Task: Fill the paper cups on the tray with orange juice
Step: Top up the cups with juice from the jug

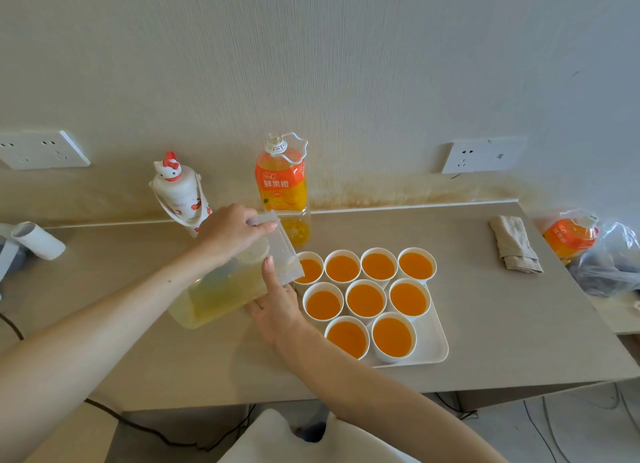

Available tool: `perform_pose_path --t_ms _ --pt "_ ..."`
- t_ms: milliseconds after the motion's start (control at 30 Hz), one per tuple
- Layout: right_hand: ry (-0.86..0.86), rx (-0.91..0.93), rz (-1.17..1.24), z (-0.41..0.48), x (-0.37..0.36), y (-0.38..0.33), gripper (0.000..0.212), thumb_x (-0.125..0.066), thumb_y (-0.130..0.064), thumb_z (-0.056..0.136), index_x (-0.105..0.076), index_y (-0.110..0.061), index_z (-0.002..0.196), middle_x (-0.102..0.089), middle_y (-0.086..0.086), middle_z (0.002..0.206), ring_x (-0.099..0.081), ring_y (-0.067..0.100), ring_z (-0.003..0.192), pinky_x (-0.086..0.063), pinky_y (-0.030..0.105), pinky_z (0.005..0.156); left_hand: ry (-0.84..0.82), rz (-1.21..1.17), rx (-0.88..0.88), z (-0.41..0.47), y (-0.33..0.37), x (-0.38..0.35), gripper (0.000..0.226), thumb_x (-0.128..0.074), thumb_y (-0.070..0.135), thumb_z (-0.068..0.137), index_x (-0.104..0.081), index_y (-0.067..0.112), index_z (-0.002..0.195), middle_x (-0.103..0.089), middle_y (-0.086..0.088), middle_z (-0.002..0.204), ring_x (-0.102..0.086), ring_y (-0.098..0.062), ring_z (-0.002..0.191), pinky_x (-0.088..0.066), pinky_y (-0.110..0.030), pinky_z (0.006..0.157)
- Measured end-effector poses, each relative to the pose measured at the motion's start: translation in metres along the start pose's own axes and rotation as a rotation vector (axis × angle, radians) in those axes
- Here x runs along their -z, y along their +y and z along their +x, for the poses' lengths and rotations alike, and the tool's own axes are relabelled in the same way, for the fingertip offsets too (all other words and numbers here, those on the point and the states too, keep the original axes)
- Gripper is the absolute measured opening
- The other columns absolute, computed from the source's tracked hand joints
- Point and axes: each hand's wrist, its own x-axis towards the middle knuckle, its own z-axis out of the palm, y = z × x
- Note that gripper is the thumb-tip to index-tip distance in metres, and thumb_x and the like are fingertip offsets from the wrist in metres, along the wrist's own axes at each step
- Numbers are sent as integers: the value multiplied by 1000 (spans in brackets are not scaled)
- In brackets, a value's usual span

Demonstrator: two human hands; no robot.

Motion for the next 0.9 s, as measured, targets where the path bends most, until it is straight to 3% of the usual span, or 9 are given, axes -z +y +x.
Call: perform_pose_path --t_ms 467,667,800,900 --pt "20 -32 20 1 -4 -4 74 -72 -49 73 -49 -20 137 -69 5 122 -66 22 112 -58 32 77 -16 -25 17 4 -2 1 53 -61 48 88 -33 17 56 -33 2 52 -34 -17 53 -23 -30 56" --pt "-19 -11 37 8 -1 -2 105 -87 -64 49 -50 -20 136 -68 8 124 -66 24 111 -58 35 73 -7 -3 34 6 0 2 53 -62 49 87 -32 19 54 -33 4 51 -34 -17 51 -23 -30 54" --pt "-11 -27 56 7 1 -5 75 -70 -50 74 -48 -17 138 -69 8 119 -70 20 99 -58 31 64 -4 12 41 6 2 1 52 -60 49 87 -33 19 55 -35 3 52 -36 -17 52 -23 -30 53" --pt "-34 -13 47 3 0 -6 67 -64 -45 80 -47 -18 139 -69 7 117 -71 19 97 -58 32 62 -8 9 42 6 0 1 52 -61 49 87 -34 19 55 -35 4 52 -36 -17 52 -23 -30 53"
